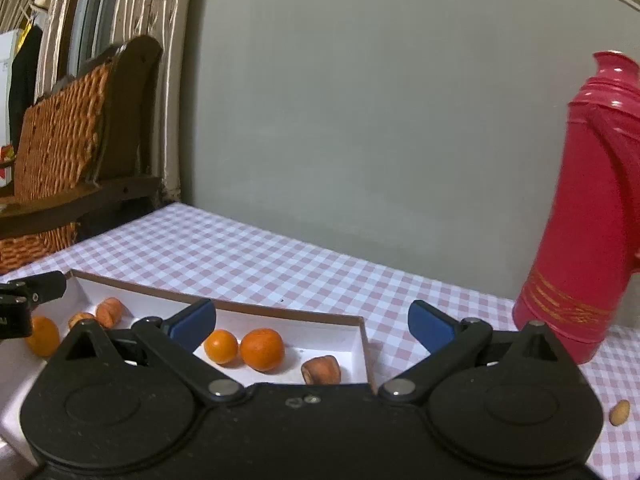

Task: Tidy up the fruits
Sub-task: 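Move both open tools back toward the last orange and tan nut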

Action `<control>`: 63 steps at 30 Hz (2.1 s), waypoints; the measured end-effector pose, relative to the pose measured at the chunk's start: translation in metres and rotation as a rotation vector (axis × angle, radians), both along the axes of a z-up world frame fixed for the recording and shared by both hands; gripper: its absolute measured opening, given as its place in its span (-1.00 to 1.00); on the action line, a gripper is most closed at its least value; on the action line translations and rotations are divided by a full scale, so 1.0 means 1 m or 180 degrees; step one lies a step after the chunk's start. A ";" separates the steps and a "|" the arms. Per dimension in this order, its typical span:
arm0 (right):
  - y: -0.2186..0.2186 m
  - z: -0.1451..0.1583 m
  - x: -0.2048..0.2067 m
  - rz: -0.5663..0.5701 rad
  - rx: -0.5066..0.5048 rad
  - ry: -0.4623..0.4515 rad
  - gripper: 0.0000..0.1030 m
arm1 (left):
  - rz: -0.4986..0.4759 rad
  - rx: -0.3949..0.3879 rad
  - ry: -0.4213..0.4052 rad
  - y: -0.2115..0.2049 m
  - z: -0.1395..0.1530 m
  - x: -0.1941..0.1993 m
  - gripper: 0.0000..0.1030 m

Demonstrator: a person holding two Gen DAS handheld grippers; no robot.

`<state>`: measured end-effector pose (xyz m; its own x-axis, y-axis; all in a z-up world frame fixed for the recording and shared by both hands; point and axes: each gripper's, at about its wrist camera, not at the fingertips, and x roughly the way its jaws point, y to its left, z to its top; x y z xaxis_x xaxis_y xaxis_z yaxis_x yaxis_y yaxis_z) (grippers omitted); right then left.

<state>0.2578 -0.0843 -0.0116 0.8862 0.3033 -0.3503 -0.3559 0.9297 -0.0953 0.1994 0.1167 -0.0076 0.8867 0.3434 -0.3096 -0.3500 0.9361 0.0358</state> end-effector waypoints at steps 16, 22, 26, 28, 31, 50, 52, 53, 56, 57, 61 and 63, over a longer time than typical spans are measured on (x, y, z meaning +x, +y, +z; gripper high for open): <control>-0.052 0.012 -0.091 -0.0305 -0.0060 -0.0736 0.89 | -0.0440 0.0503 -0.0352 -0.067 0.002 -0.062 1.00; -0.074 0.009 -0.121 -0.0414 -0.0104 -0.0678 0.89 | -0.0671 0.0272 -0.0537 -0.086 0.008 -0.082 1.00; -0.089 0.007 -0.138 -0.0497 -0.0175 -0.0695 0.89 | -0.0807 0.0308 -0.0636 -0.105 0.008 -0.089 1.00; -0.098 0.006 -0.145 -0.0557 -0.0213 -0.0679 0.89 | -0.0901 0.0338 -0.0618 -0.116 0.006 -0.088 1.00; -0.113 0.004 -0.153 -0.0627 -0.0215 -0.0643 0.89 | -0.1052 0.0334 -0.0611 -0.130 0.004 -0.089 1.00; -0.188 -0.009 -0.200 -0.1144 -0.0228 -0.0548 0.89 | -0.1680 0.0266 -0.0542 -0.212 -0.011 -0.119 1.00; -0.193 -0.011 -0.203 -0.1176 -0.0240 -0.0537 0.89 | -0.1726 0.0288 -0.0524 -0.219 -0.012 -0.122 1.00; -0.195 -0.011 -0.206 -0.1189 -0.0240 -0.0540 0.89 | -0.1740 0.0302 -0.0518 -0.222 -0.013 -0.123 1.00; -0.204 -0.013 -0.210 -0.1236 -0.0224 -0.0524 0.89 | -0.1772 0.0315 -0.0495 -0.230 -0.015 -0.124 1.00; -0.207 -0.014 -0.211 -0.1251 -0.0208 -0.0506 0.89 | -0.1784 0.0313 -0.0488 -0.232 -0.015 -0.125 1.00; -0.217 -0.017 -0.214 -0.1337 -0.0100 -0.0455 0.89 | -0.1835 0.0335 -0.0500 -0.240 -0.013 -0.129 1.00; -0.222 -0.016 -0.215 -0.1355 0.0006 -0.0466 0.89 | -0.1868 0.0357 -0.0502 -0.244 -0.012 -0.131 1.00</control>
<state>0.0423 -0.3065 -0.0274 0.9723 -0.0986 -0.2117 0.0755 0.9906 -0.1143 0.0679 -0.1268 -0.0195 0.9698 -0.1927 -0.1496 0.2131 0.9677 0.1348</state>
